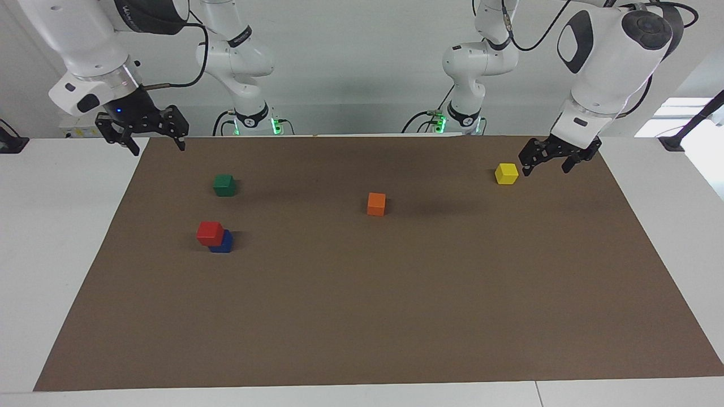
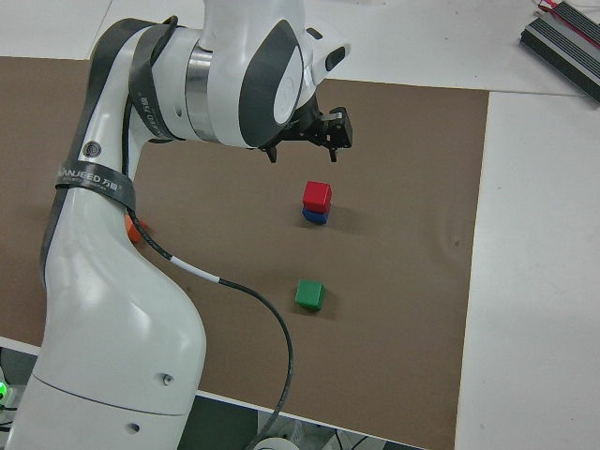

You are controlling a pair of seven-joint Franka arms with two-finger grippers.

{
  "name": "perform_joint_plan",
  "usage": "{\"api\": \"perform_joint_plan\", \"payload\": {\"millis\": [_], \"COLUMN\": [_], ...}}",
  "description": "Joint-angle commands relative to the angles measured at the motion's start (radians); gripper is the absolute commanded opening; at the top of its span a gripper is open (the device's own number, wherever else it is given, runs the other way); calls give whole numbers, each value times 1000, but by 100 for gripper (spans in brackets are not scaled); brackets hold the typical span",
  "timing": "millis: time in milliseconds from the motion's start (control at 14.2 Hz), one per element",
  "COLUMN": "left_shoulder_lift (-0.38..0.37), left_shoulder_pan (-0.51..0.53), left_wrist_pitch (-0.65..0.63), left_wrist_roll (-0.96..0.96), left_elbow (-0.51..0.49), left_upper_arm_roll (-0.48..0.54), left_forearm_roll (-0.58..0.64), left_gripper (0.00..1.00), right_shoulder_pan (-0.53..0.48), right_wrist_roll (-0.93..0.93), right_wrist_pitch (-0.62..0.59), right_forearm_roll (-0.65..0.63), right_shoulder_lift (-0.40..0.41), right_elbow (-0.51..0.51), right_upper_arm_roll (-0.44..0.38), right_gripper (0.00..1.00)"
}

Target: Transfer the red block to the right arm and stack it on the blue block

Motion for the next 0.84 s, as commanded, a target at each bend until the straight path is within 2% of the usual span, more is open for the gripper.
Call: {"api": "perform_joint_plan", "payload": {"millis": [0,351,773], "left_shoulder_lift": [-18,-18,-18], "left_shoulder_pan": [-2,-2,-2], "left_wrist_pitch": [-8,-8,-8], "left_wrist_roll": [-9,-9,-9], "left_elbow": [-17,-17,-17], "left_upper_arm_roll": [6,6,6], "left_forearm_roll": [-15,-15,-15], "left_gripper": [100,100,100], "right_shoulder_pan": [96,89,91], "right_wrist_roll": [56,53,54], "right_wrist_pitch": [-10,-63,-54], "right_forearm_roll": [-10,-33,-36], "right_shoulder_lift": [-13,-18,-18], "right_elbow": [-4,-8,-5], "right_upper_arm_roll": [-81,-83,-83], "right_gripper": [100,100,100]}}
